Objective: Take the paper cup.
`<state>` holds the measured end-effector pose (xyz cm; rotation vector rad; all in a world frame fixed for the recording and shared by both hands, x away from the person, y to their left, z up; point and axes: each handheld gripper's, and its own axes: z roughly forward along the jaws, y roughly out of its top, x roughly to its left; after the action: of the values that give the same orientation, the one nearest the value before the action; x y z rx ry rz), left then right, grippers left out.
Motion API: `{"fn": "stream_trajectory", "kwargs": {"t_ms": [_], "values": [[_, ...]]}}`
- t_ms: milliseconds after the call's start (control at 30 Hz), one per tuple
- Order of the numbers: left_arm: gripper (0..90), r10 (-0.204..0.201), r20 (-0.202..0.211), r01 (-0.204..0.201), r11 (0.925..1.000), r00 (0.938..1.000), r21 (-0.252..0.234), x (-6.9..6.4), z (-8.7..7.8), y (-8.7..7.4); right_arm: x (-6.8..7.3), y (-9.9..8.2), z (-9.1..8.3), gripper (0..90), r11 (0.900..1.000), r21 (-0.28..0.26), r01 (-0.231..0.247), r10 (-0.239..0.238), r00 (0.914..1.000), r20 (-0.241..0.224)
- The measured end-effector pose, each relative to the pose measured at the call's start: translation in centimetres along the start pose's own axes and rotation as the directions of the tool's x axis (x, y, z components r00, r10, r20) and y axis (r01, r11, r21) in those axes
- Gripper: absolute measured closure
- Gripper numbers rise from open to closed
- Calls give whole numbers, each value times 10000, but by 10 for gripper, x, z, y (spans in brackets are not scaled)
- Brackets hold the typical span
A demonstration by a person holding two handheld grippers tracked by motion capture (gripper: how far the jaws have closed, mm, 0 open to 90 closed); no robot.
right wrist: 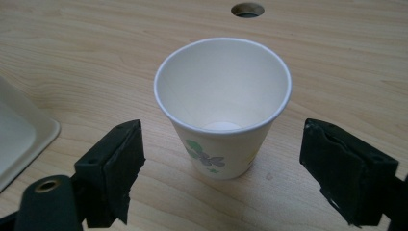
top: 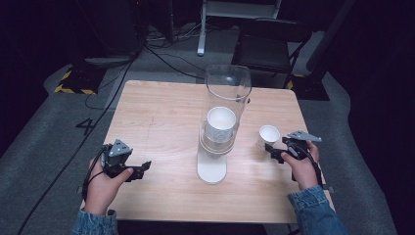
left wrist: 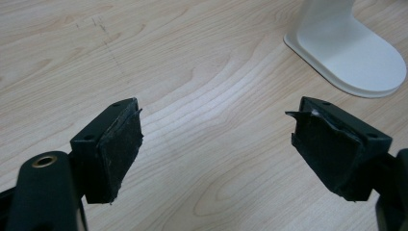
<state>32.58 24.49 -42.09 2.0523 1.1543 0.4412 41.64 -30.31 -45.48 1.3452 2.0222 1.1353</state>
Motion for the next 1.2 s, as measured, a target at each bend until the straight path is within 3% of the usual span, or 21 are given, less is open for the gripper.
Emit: {"fn": "stream_trajectory", "kwargs": {"t_ms": [267, 533, 667, 900, 933, 1000, 1033, 1200], "values": [[178, -4, -81, 4, 10000, 10000, 42, 2, -1, -4, 2, 4, -31, 163, 9975, -629, 328, -368, 9973, -638], [171, -76, 145, 75, 9999, 9999, 99, 4, -1, -5, 0, 0, -63, 163, 9904, -1056, 891, -996, 9901, -991], [171, -109, 210, 106, 9998, 9997, 149, 6, 1, -7, -2, -11, -76, 190, 9886, -1126, 1000, -1080, 9918, -679], [177, -269, 250, 264, 9994, 9993, 210, 15, 3, -14, -8, -30, -85, 274, 9862, -1440, 813, -927, 9929, -747], [177, -255, 265, 249, 9994, 9993, 238, 16, 3, -15, -10, -34, -86, 285, 9862, -1433, 833, -929, 9937, -619], [177, -263, 275, 255, 9992, 9993, 297, 18, 3, -16, -10, -43, -84, 290, 9818, -1346, 1342, -1339, 9909, 110], [178, -355, 253, 349, 9991, 9991, 236, 18, 4, -17, -10, -47, -83, 299, 9813, -1220, 1486, -1471, 9889, 215], [181, -403, 271, 394, 9987, 9988, 315, 21, 5, -19, -15, -60, -79, 305, 9875, -960, 1251, -1271, 9918, -147]]}}
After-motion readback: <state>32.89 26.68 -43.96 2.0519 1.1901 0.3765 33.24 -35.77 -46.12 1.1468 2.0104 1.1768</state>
